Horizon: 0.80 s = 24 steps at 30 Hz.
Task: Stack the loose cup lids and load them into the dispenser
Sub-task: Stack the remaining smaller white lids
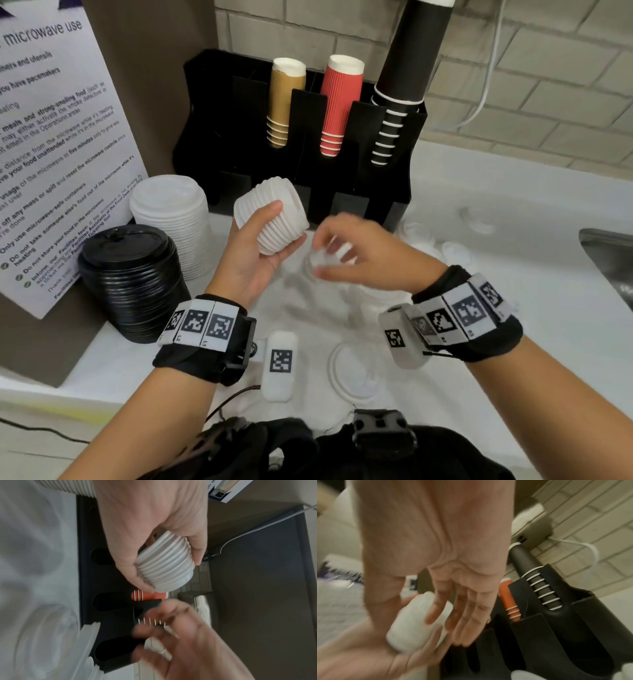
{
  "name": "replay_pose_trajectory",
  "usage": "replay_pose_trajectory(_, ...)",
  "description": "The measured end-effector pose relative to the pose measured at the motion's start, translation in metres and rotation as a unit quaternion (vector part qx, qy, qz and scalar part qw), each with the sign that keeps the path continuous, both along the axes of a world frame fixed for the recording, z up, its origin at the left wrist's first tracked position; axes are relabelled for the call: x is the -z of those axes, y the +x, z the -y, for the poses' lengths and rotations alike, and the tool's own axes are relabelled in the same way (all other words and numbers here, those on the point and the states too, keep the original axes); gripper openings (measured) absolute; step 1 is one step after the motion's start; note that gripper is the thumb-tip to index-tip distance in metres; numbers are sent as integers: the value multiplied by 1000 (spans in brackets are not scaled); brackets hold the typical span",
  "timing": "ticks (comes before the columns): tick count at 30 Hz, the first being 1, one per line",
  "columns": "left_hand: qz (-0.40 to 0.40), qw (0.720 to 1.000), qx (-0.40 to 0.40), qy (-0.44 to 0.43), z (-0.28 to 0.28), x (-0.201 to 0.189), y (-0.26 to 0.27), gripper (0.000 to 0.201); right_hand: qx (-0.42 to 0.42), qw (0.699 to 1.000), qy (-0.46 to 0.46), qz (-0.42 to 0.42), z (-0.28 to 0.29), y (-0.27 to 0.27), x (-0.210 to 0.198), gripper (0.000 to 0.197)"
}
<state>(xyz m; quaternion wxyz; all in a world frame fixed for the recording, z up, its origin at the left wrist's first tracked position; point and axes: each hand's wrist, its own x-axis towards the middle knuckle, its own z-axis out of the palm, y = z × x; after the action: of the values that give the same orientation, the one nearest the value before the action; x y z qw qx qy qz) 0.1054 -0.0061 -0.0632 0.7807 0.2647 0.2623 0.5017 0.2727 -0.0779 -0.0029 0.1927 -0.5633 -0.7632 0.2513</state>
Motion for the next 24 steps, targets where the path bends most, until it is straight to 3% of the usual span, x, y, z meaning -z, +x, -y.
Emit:
replay_pose_trajectory(2,-4,1000,-2,-4,0,0,-2,50,-85,983,-96,129,8,-8,10,37)
replay_pose_trajectory(6,-17,1000,0,2,0,-1,-3,65,-169,894,-232,343,26,-24,31,68)
replay_pose_trajectory(9,-26,1000,5,2,2,-2,-4,82,-199,840,-250,439,39,-29,42,97)
replay_pose_trajectory(11,-26,1000,13,10,3,-3,-3,77,-198,833,-243,456,45,-31,47,103)
replay_pose_trajectory(14,-30,999,24,17,3,-1,-4,69,-181,858,-228,423,48,-30,48,89)
replay_pose_trajectory(17,-32,999,32,24,4,-2,-5,67,-133,914,-211,320,42,-20,36,69)
replay_pose_trajectory(21,-32,998,39,28,5,-2,-8,68,3,988,-114,103,31,6,10,60)
replay_pose_trajectory(24,-35,997,62,38,8,-2,-9,61,112,988,2,-109,29,17,3,52)
